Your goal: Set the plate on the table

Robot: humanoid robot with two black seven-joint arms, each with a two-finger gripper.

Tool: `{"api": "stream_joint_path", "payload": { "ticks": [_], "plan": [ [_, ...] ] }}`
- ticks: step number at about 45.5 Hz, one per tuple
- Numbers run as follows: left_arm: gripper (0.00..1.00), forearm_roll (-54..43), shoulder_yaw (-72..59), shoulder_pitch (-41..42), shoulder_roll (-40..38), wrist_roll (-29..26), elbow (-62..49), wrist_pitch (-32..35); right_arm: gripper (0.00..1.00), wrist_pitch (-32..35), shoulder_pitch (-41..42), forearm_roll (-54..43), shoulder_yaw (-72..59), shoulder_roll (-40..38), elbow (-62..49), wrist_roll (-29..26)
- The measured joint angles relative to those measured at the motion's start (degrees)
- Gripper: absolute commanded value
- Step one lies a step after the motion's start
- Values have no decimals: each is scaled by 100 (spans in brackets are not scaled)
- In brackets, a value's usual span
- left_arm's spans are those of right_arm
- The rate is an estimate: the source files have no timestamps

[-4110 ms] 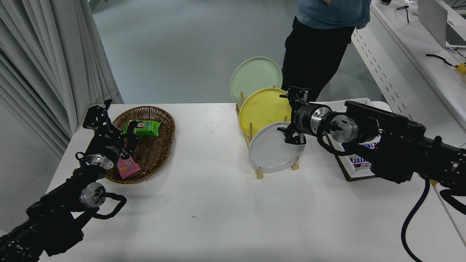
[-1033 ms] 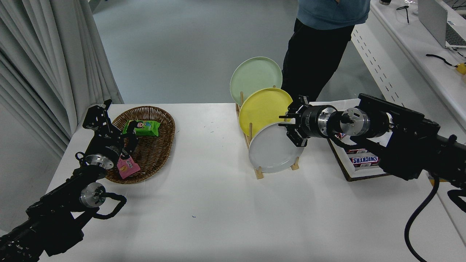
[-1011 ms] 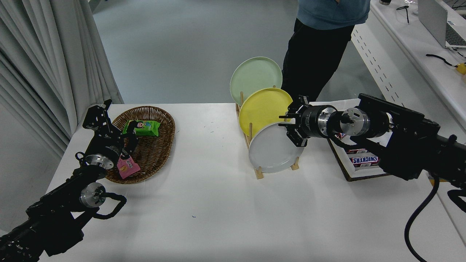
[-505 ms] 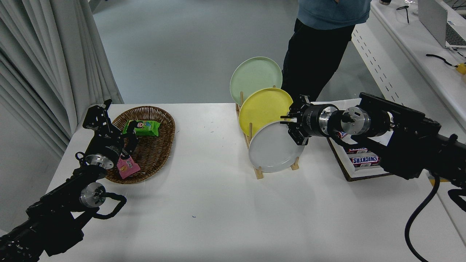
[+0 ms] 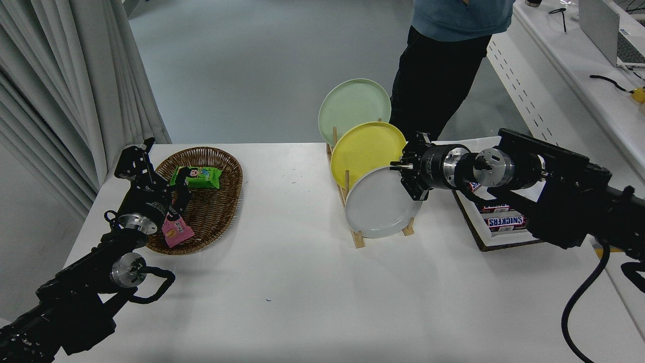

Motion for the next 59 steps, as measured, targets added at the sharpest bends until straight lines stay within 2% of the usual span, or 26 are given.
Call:
{"api": "stream_joint_path", "payload": {
  "ticks": [22,38,59],
  "plan": [
    [100,0,0,0,0,0,0,2,0,78,37,31,741,-362,281,-470],
    [100,0,0,0,0,0,0,2,0,23,193,-38,1272,-648,837,-576],
    [100,0,0,0,0,0,0,4,0,-754,972,94,1408,-1045,1433,-581]
  ]
}}
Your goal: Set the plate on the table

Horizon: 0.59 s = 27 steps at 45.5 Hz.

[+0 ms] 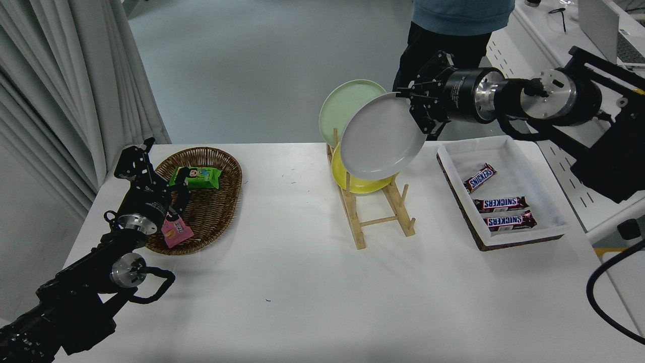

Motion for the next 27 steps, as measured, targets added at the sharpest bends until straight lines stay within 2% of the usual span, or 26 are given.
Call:
{"api": "stream_joint_path", "payload": {
  "ticks": [15,27],
  "plan": [
    [100,0,0,0,0,0,0,-2,0,-1257,611,682,-14,-43,528,-3],
    [100,0,0,0,0,0,0,-2,0,-1657,490,1221,-18,224,773,-24]
  ]
}}
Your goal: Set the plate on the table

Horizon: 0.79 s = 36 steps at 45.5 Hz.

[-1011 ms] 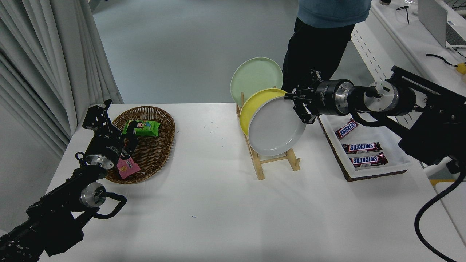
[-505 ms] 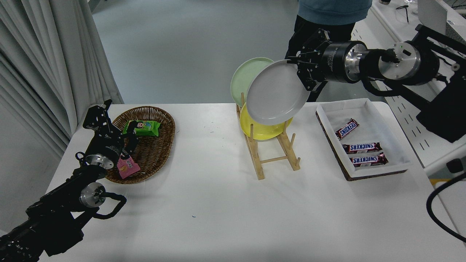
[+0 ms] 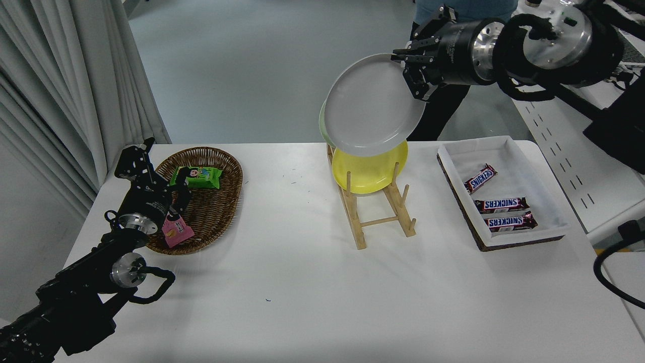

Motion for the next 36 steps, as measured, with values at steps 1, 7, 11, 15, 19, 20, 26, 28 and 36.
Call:
{"api": "stream_joint_path", "payload": {
  "ticks": [1,7,11,15,19,20,26,28,36],
  "plan": [
    [100,0,0,0,0,0,0,0,0,-17,-55,56,-1,29,28,-1],
    [100,1,0,0,0,0,0,0,0,-71,-379,241,12,222,158,-7],
    [100,0,0,-1,0,0,0,0,0,-102,-648,330,40,393,183,-8],
    [100,0,0,-3,0,0,0,0,0,-126,-922,376,50,527,194,-5],
    [100,0,0,-1,0,0,0,0,0,-154,-1144,429,47,657,182,4],
    [100,0,0,0,0,0,0,0,0,-170,-1187,447,25,692,179,2],
    [100,0,0,0,0,0,0,0,0,-413,-1376,615,-202,896,167,18],
    [100,0,0,1,0,0,0,0,0,-539,-1424,661,-273,968,164,21],
    [100,0,0,0,0,0,0,0,0,-807,-1529,774,-430,1220,159,27]
  ]
}}
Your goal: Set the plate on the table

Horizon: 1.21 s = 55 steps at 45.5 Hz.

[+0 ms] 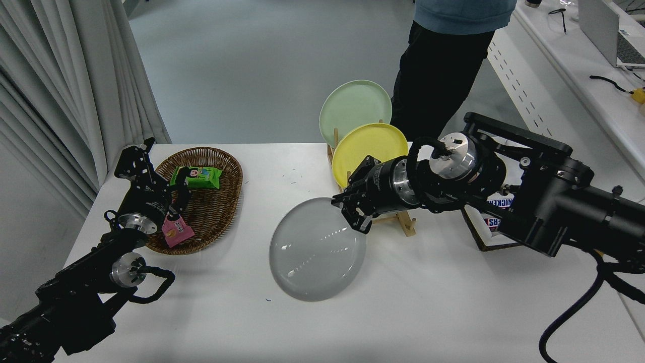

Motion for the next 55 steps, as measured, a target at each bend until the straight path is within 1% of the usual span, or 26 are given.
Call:
{"api": "stream_joint_path", "payload": {
  "ticks": [10,27,48,55],
  "plan": [
    [100,0,0,0,0,0,0,0,0,-140,-89,69,-33,227,-158,5],
    [100,0,0,-1,0,0,0,-2,0,-202,-229,267,160,789,-1216,0],
    [100,0,0,-1,1,0,0,-2,0,-215,-589,352,199,1253,-1590,12],
    [100,0,0,0,0,0,0,-2,0,-215,-742,357,365,1415,-1892,10]
  ]
}}
